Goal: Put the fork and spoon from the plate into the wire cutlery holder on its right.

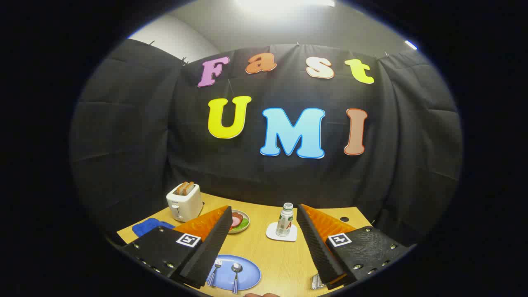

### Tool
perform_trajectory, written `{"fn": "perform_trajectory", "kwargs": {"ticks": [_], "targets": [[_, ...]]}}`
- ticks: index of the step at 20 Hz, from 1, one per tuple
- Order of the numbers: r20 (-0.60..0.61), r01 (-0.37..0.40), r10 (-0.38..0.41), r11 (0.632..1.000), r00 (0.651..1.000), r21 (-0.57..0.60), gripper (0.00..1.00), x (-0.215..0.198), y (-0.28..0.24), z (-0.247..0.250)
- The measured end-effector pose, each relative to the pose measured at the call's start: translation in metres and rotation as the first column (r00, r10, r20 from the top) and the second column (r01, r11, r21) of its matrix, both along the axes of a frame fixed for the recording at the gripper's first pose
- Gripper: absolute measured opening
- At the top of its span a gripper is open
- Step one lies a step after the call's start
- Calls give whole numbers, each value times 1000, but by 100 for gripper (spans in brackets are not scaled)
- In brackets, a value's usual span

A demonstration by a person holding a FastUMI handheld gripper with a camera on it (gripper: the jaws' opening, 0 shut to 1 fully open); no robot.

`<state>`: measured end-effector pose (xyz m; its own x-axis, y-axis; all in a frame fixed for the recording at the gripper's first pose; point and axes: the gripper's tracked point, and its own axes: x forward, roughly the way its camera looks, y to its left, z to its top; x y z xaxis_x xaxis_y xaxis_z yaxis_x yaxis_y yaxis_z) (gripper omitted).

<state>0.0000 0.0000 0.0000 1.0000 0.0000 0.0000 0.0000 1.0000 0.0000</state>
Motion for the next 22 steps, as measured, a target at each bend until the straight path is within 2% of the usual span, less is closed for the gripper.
{"fn": "perform_trajectory", "kwargs": {"ticks": [4, 12, 17, 22], "targets": [[-5, 20, -20, 1000, 1000, 21, 96, -2, -9, -1], [-33, -2, 3, 999, 999, 34, 96, 6, -5, -14], [-112, -58, 60, 998, 992, 20, 97, 10, 8, -35], [-242, -99, 96, 995, 965, -2, 96, 17, 19, -71]]}}
